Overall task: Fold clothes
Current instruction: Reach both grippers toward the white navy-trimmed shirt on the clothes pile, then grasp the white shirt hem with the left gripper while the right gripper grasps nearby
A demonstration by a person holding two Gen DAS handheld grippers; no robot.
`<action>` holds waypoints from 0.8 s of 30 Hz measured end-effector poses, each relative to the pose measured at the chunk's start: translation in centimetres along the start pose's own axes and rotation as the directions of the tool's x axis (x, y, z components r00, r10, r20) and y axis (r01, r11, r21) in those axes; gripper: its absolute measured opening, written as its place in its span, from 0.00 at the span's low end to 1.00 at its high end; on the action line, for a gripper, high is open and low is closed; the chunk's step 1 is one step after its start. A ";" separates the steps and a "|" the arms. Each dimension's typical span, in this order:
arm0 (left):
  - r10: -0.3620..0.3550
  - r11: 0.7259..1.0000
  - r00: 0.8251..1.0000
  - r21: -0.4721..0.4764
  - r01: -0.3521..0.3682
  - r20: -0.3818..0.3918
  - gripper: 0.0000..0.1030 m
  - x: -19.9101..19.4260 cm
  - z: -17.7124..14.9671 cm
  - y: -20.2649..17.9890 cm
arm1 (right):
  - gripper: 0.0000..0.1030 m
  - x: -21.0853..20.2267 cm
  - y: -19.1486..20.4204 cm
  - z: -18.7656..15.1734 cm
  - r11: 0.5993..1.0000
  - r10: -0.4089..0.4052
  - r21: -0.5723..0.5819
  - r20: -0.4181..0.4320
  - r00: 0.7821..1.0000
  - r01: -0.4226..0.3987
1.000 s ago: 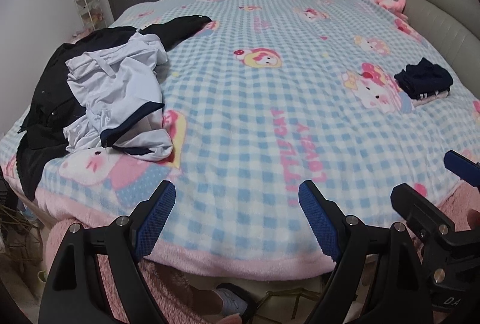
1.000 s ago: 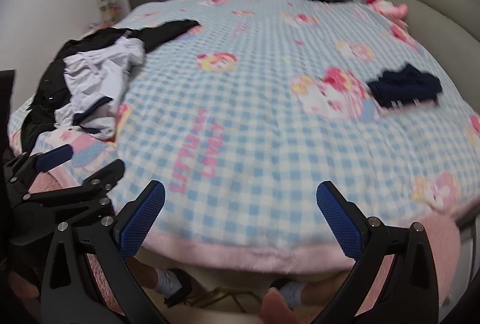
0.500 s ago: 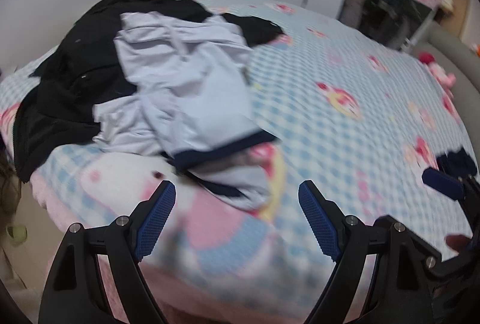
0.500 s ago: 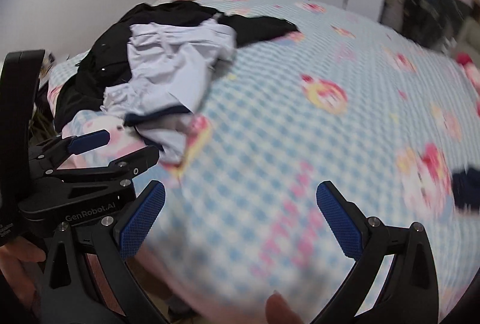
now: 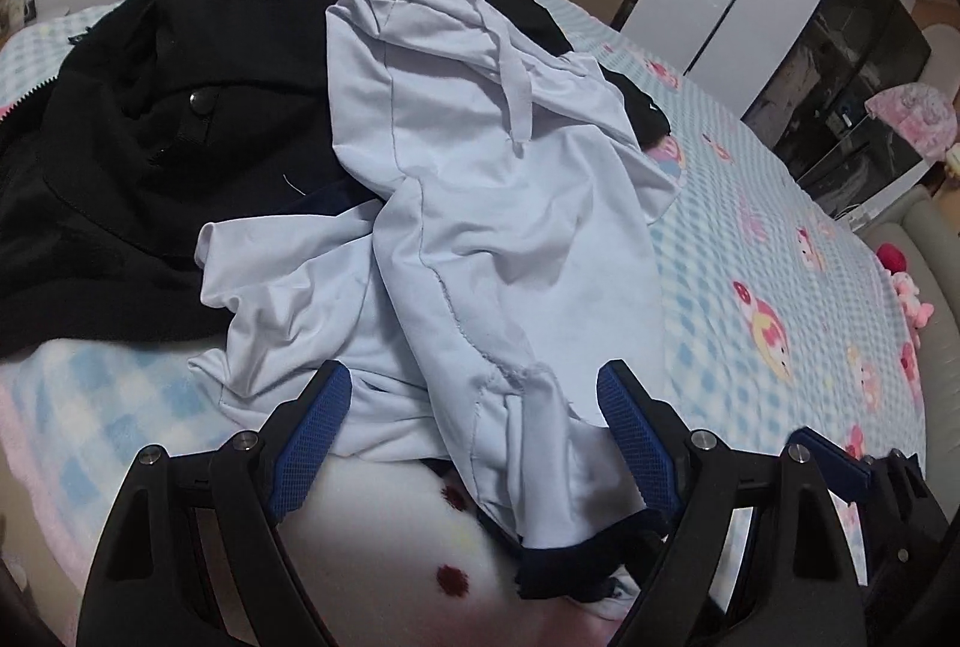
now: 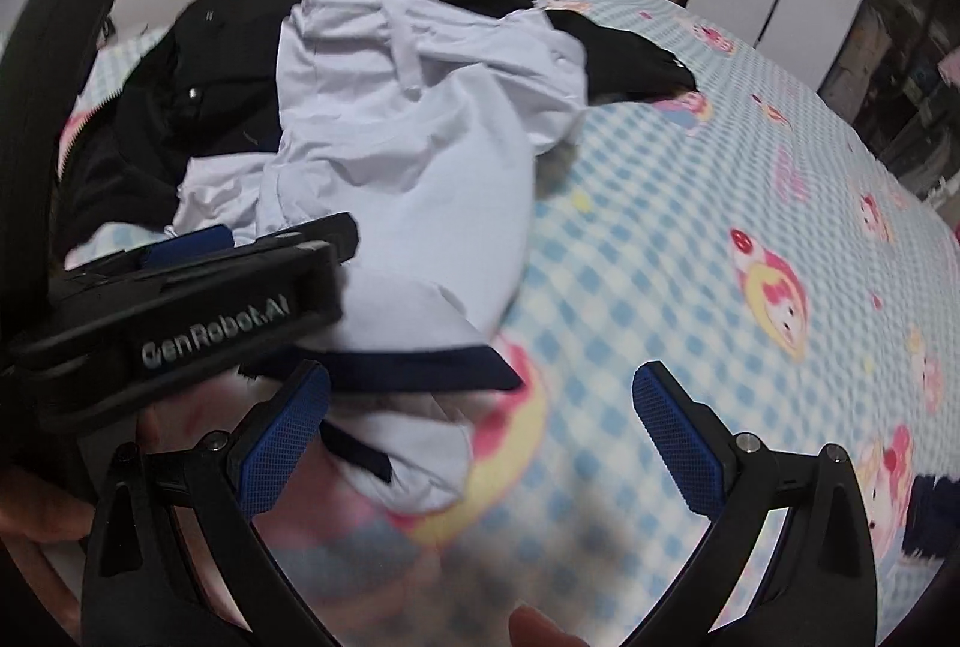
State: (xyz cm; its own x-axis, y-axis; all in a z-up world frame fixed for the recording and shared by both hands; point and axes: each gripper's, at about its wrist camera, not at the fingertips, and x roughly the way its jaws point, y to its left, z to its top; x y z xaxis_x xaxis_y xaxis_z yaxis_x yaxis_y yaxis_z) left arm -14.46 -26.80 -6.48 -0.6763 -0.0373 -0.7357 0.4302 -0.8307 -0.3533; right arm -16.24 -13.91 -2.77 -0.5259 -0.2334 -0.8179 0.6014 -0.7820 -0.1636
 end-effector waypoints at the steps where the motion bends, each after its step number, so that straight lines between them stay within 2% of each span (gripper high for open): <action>1: -0.001 1.000 1.000 0.005 0.001 -0.002 0.84 0.2 -0.1 0.1 | 0.99 0.8 0.3 0.2 1.000 0.003 -0.002 -0.008 1.000 -0.003; 4: -0.004 1.000 1.000 0.027 0.005 -0.030 0.84 1.2 -0.5 0.2 | 0.99 3.4 0.7 0.6 1.000 0.026 0.015 -0.040 0.999 -0.025; 9: -0.002 0.999 0.996 0.042 0.006 -0.094 0.81 3.2 -0.8 0.2 | 0.98 6.6 0.0 0.4 0.989 0.114 0.103 -0.085 0.990 -0.105; 10: -0.002 0.999 0.996 0.043 0.006 -0.093 0.79 3.4 -0.8 0.2 | 0.98 7.0 -0.1 0.2 0.986 0.129 0.118 -0.091 0.988 -0.117; 13: -0.013 0.998 0.999 0.066 0.016 -0.042 0.57 2.9 -0.7 -0.5 | 0.95 7.6 -1.1 -0.5 0.968 0.198 0.175 -0.105 0.975 -0.177; 14: -0.026 0.996 0.999 0.083 0.028 -0.020 0.46 2.6 -0.7 -0.9 | 0.84 7.4 -1.4 -0.6 0.963 0.223 0.180 -0.100 0.970 -0.203; 15: -0.040 0.994 0.999 0.100 0.039 0.001 0.42 2.2 -0.7 -1.4 | 0.69 6.9 -1.6 -0.6 0.960 0.236 0.176 -0.088 0.968 -0.218; 16: -0.053 0.992 0.998 0.117 0.051 0.020 0.40 1.9 -0.7 -1.8 | 0.61 6.1 -1.7 -0.6 0.962 0.234 0.161 -0.067 0.970 -0.221; 17: -0.067 0.989 0.997 0.133 0.062 0.035 0.35 1.6 -0.7 -2.2 | 0.40 5.2 -1.8 -0.6 0.965 0.228 0.141 -0.043 0.973 -0.220; 18: -0.083 0.986 0.996 0.146 0.076 0.040 0.32 1.3 -0.7 -2.7 | 0.25 4.4 -1.8 -0.6 0.970 0.216 0.116 -0.024 0.976 -0.212; 21: -0.131 0.975 0.991 0.185 0.121 0.043 0.27 0.3 -0.9 -3.7 | 0.09 2.4 -1.9 -0.9 0.981 0.181 0.070 0.015 0.983 -0.181; 24: -0.165 0.956 0.985 0.254 0.148 0.047 0.23 -1.5 -2.2 -4.9 | 0.06 0.3 -3.3 -2.3 0.984 0.163 0.070 0.048 0.985 -0.166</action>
State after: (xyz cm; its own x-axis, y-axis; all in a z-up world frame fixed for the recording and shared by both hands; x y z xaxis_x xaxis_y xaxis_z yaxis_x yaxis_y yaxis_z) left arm -14.25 -21.45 -4.95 -0.7651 0.0740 -0.6396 0.1594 -0.9407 -0.2995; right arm -16.95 -10.08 -3.74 -0.4487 -0.3853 -0.8064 0.6370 -0.7708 0.0138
